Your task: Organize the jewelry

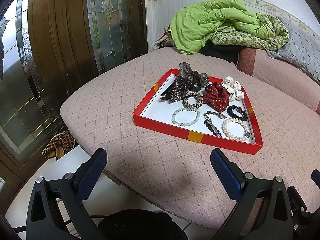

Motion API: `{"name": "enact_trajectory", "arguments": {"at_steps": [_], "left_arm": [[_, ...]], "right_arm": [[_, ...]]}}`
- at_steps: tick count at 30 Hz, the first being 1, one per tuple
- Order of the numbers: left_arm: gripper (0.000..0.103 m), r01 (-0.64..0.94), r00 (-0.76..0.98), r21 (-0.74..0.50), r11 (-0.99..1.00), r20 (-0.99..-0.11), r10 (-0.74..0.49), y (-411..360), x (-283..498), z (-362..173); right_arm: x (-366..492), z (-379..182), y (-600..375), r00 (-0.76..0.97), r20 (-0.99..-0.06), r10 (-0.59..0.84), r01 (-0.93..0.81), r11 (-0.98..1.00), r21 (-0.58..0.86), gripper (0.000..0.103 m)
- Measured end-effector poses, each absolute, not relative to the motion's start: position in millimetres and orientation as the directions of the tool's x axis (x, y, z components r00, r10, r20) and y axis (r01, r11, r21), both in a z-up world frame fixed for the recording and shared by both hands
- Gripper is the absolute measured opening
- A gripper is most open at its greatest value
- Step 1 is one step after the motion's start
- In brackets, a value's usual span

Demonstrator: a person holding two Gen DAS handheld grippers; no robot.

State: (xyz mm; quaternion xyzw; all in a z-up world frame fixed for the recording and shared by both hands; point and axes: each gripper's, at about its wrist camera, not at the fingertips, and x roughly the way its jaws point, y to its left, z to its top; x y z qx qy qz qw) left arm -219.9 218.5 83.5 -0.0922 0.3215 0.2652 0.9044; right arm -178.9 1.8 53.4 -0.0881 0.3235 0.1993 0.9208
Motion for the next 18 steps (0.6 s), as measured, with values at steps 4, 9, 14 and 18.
{"name": "enact_trajectory", "arguments": {"at_steps": [4,9,14,18], "left_arm": [[0.103,-0.539,0.652,0.004,0.842,-0.631,0.421,216.8,-218.6,84.1],[0.103,-0.539,0.653,0.004,0.842,-0.630,0.421,216.5,-218.7,83.9],[0.103,-0.543,0.605,0.082,0.836,-0.652,0.457,218.2,-216.9,83.1],[0.103,-0.504,0.594,0.134,0.853,-0.663,0.455,216.6,-213.8,87.7]], "right_arm": [[-178.6,53.6,1.9,0.710,-0.632,0.310,-0.424,0.905,-0.033,0.094],[-178.7,52.9,1.2,0.710,-0.632,0.311,-0.425,0.905,-0.033,0.094],[-179.1,53.3,-0.3,0.707,-0.633,0.316,-0.427,0.904,-0.026,0.094],[-178.3,54.8,-4.9,0.700,-0.635,0.326,-0.424,0.905,-0.003,0.094]]}}
